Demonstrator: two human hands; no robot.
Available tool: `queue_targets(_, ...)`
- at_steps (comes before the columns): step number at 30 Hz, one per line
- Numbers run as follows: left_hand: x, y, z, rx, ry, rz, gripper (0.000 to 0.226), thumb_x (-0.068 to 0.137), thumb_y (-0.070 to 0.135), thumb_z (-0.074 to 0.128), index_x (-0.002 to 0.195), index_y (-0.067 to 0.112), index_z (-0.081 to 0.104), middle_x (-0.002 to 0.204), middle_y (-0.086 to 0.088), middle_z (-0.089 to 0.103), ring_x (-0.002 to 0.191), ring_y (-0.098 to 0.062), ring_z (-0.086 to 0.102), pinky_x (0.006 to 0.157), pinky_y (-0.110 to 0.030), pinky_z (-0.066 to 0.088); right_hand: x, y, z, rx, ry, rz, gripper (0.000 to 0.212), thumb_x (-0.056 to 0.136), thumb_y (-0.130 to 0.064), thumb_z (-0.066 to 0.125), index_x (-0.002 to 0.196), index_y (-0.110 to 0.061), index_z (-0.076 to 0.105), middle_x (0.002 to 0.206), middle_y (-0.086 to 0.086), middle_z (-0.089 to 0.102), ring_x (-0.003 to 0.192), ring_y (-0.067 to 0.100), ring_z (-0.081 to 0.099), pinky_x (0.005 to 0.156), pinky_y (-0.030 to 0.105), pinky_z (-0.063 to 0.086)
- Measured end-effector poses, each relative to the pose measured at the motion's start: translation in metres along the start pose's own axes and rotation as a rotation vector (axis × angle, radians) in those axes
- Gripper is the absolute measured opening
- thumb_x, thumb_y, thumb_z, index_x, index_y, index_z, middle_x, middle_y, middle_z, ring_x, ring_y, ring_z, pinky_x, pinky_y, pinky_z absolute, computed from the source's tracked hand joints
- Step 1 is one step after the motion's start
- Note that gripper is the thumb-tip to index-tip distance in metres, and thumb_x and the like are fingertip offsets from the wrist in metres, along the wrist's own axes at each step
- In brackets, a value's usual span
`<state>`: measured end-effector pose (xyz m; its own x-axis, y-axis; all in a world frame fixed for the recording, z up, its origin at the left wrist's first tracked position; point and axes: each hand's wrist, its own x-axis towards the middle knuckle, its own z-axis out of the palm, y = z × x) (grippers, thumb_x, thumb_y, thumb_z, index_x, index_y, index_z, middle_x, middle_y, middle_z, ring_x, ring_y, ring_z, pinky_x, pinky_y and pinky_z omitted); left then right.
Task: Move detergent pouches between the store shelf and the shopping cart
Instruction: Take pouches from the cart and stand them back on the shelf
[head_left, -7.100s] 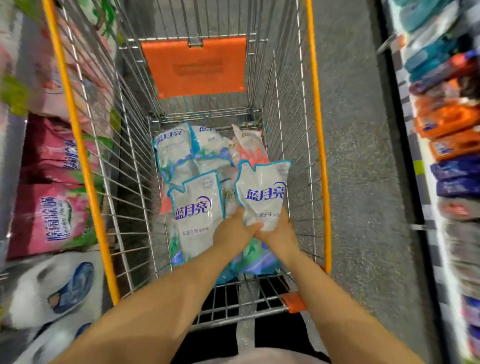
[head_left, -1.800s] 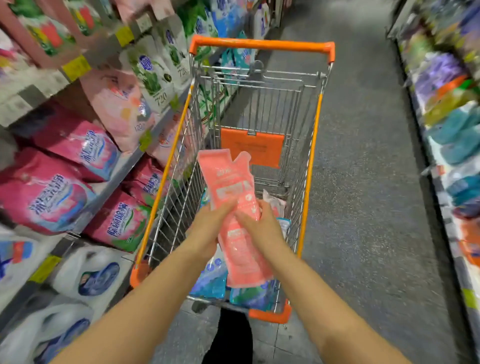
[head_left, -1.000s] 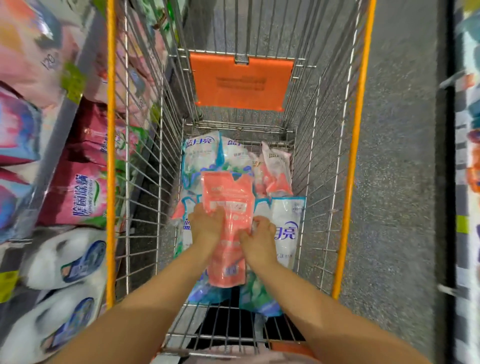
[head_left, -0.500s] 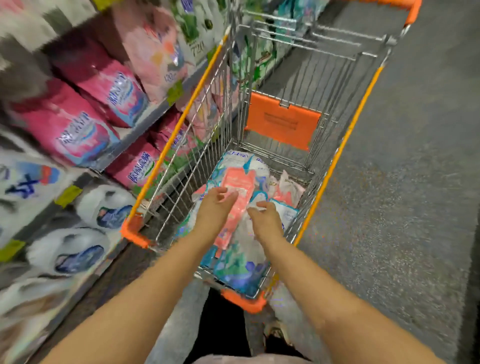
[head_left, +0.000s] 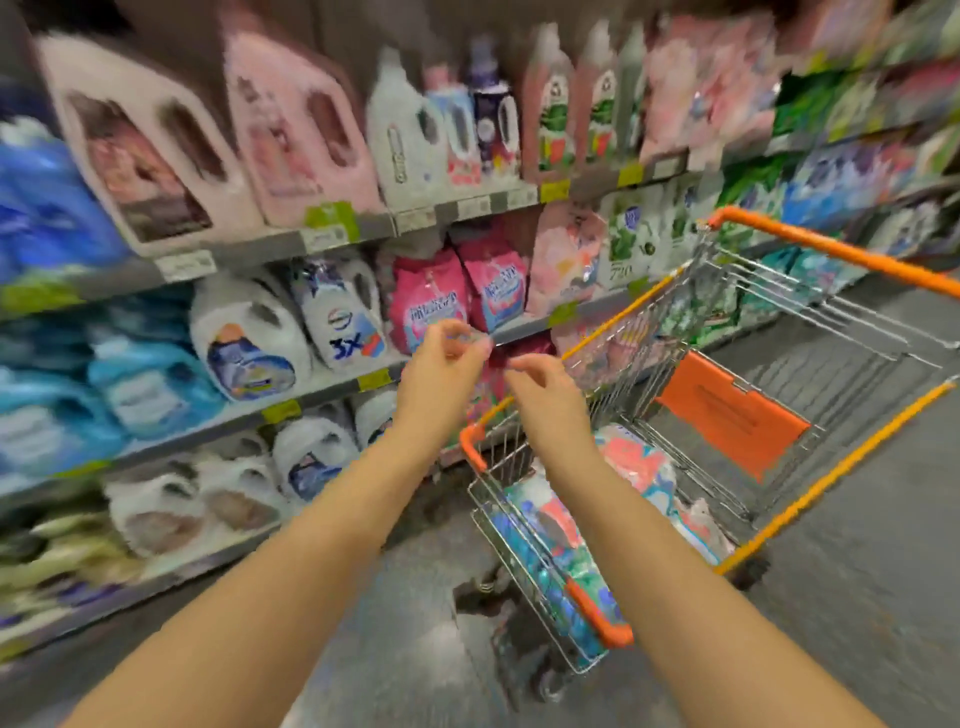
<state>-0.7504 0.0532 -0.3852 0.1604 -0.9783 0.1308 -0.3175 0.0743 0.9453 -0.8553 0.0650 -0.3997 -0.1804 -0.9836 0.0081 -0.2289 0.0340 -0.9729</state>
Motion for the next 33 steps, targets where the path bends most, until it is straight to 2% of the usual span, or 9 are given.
queue_targets(3,0.001,0.009,-0.075,0.014,0.095,0.057,0.017,0.091,0.027,0.056,0.105,0.021,0.047,0.082,0.008,0.054,0.075,-0.008,0.052,0.065,-0.016,0.04,-0.01,-0.049,0.057,0.025,-0.103,-0.139,0.01,0.09,-0.016,0.055,0.098,-0.019,0.06,0.087,-0.008,0.059,0.085,0.009,0.053,0.077,0.024,0.042)
queue_targets(6,0.002,0.014,-0.16,0.052,0.2,0.097,0.019,0.092,0.027,0.055,0.108,0.019,0.05,0.078,0.013,0.051,0.067,-0.001,0.048,0.057,-0.018,0.039,-0.023,-0.097,0.119,0.058,-0.19,-0.269,0.004,0.091,-0.02,0.055,0.092,-0.023,0.056,0.08,-0.016,0.056,0.075,0.003,0.052,0.069,0.023,0.041)
queue_targets(10,0.007,0.026,-0.271,0.144,0.325,0.162,0.011,0.091,0.03,0.056,0.1,0.024,0.055,0.079,0.015,0.055,0.069,0.004,0.051,0.061,-0.011,0.04,-0.042,-0.159,0.199,0.109,-0.294,-0.443,0.014,0.09,-0.018,0.056,0.081,-0.029,0.055,0.076,-0.016,0.057,0.069,-0.005,0.053,0.063,0.011,0.041)
queue_targets(13,0.013,0.036,-0.343,0.253,0.376,0.209,0.002,0.09,0.031,0.055,0.091,0.029,0.056,0.079,0.017,0.057,0.073,0.007,0.051,0.066,-0.012,0.04,-0.052,-0.198,0.253,0.119,-0.33,-0.54,0.017,0.09,-0.02,0.056,0.079,-0.033,0.054,0.078,-0.017,0.058,0.072,-0.005,0.052,0.071,0.018,0.043)
queue_targets(15,0.021,0.043,-0.383,0.312,0.402,0.253,0.009,0.09,0.029,0.055,0.082,0.033,0.054,0.076,0.016,0.058,0.072,0.006,0.052,0.072,-0.018,0.042,-0.054,-0.223,0.284,0.127,-0.348,-0.603,0.016,0.089,-0.019,0.056,0.08,-0.032,0.056,0.077,-0.017,0.058,0.073,-0.004,0.052,0.073,0.021,0.043)
queue_targets(20,0.052,0.057,-0.463,0.437,0.462,0.364,0.006,0.088,0.023,0.059,0.089,0.027,0.054,0.077,0.012,0.057,0.072,-0.001,0.053,0.071,-0.021,0.042,-0.039,-0.283,0.347,0.083,-0.396,-0.747,0.016,0.09,-0.02,0.056,0.078,-0.031,0.056,0.074,-0.017,0.059,0.073,0.0,0.055,0.073,0.024,0.044)
queue_targets(24,0.089,0.076,-0.509,0.597,0.482,0.416,0.014,0.088,0.03,0.058,0.1,0.022,0.057,0.089,0.006,0.061,0.084,-0.01,0.056,0.079,-0.025,0.043,-0.004,-0.329,0.386,0.061,-0.444,-0.869,0.017,0.088,-0.021,0.058,0.075,-0.032,0.057,0.075,-0.013,0.062,0.074,0.004,0.058,0.072,0.024,0.045)
queue_targets(29,0.157,0.099,-0.558,0.771,0.531,0.463,0.018,0.087,0.034,0.058,0.101,0.023,0.056,0.093,0.004,0.062,0.088,-0.012,0.059,0.078,-0.024,0.043,0.056,-0.391,0.432,0.012,-0.507,-0.996,0.011,0.087,-0.024,0.059,0.078,-0.032,0.06,0.079,-0.009,0.065,0.079,0.011,0.061,0.075,0.028,0.046)
queue_targets(33,0.207,0.104,-0.598,0.899,0.588,0.462,0.025,0.088,0.035,0.057,0.109,0.02,0.056,0.098,0.005,0.058,0.093,-0.013,0.056,0.085,-0.028,0.042,0.097,-0.431,0.479,-0.038,-0.537,-1.074,0.017,0.086,-0.024,0.06,0.075,-0.036,0.056,0.079,-0.012,0.062,0.076,0.006,0.057,0.073,0.025,0.043)
